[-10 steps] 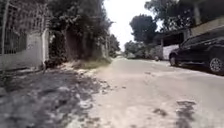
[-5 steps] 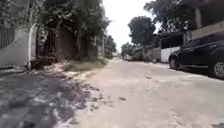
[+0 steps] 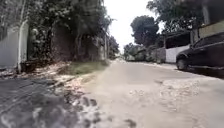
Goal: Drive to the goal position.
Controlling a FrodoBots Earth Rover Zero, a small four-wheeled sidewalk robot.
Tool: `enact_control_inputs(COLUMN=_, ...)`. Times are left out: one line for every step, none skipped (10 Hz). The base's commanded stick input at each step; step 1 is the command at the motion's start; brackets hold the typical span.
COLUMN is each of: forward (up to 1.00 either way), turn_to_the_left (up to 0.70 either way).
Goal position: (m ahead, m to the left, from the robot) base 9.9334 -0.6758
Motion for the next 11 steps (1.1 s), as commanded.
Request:
enact_control_inputs(forward=1.0, turn_to_the_left=-0.38)
enact_control_inputs(forward=1.0, turn_to_the_left=-0.38)
enact_control_inputs(forward=1.0, turn_to_the_left=-0.35)
enact_control_inputs(forward=1.0, turn_to_the_left=-0.27)
enact_control_inputs(forward=1.0, turn_to_the_left=-0.19)
enact_control_inputs(forward=1.0, turn_to_the_left=-0.11)
enact_control_inputs(forward=1.0, turn_to_the_left=-0.03)
enact_control_inputs(forward=1.0, turn_to_the_left=0.02)
enact_control_inputs(forward=1.0, turn_to_the_left=0.02)
enact_control_inputs(forward=1.0, turn_to_the_left=0.02)
enact_control_inputs(forward=1.0, turn_to_the_left=0.02)
